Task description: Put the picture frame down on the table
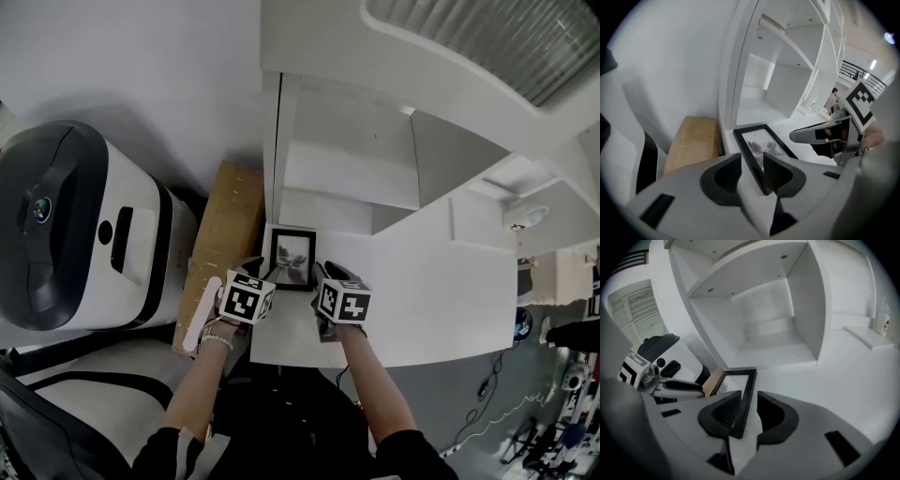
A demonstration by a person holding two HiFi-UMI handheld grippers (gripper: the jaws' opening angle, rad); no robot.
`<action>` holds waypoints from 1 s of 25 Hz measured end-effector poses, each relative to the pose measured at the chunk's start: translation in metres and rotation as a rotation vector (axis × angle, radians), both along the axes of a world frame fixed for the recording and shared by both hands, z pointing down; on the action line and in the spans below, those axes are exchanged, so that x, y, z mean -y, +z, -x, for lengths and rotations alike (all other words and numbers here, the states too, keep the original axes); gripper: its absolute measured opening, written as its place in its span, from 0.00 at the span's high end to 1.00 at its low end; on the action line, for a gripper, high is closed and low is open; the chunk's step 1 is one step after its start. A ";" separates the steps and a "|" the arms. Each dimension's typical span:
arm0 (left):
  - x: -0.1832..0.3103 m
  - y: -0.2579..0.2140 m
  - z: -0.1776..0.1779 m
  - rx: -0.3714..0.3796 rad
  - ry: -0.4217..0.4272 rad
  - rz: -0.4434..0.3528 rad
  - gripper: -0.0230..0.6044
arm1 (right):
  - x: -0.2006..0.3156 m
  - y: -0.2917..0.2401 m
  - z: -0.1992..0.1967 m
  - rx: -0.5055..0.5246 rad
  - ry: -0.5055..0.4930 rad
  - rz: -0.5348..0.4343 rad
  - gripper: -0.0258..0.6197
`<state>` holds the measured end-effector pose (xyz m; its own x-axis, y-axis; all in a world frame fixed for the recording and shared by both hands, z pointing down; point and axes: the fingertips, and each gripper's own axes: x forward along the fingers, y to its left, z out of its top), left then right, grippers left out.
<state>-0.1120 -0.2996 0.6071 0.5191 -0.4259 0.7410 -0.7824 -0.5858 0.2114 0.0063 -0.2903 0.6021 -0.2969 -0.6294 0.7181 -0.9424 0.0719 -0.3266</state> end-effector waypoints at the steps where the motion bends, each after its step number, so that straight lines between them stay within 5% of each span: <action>1: 0.000 -0.006 0.002 -0.003 -0.007 -0.026 0.74 | -0.004 -0.005 -0.004 -0.002 0.010 -0.013 0.80; 4: 0.001 -0.028 0.007 -0.014 -0.026 -0.108 0.77 | -0.012 -0.026 -0.016 -0.039 0.030 -0.098 0.84; 8: 0.004 -0.062 0.013 -0.011 -0.058 -0.238 0.96 | -0.018 -0.064 -0.026 -0.158 0.011 -0.252 0.96; 16: -0.012 -0.125 0.006 -0.084 -0.082 -0.375 0.96 | -0.031 -0.140 -0.024 -0.226 -0.061 -0.497 0.96; 25: -0.032 -0.191 0.005 -0.156 -0.118 -0.524 0.96 | -0.053 -0.197 -0.037 -0.192 -0.070 -0.621 0.96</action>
